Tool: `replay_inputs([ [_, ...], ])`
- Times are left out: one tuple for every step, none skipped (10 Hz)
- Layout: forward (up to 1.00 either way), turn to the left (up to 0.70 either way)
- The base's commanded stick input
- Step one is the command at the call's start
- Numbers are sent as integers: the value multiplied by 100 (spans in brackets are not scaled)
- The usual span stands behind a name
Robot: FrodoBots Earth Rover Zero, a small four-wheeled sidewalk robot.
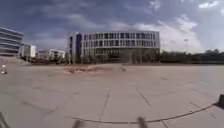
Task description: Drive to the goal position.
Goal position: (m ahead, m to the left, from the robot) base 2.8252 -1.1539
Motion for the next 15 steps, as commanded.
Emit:
replay_inputs([
  [69, -25],
  [69, 0],
  [69, 0],
  [69, 0],
  [69, 0],
  [69, 0],
  [69, 0],
  [69, 0],
  [69, 0],
  [69, 0],
  [69, 0],
  [69, 0],
  [69, 0],
  [69, 0],
  [69, 0],
])
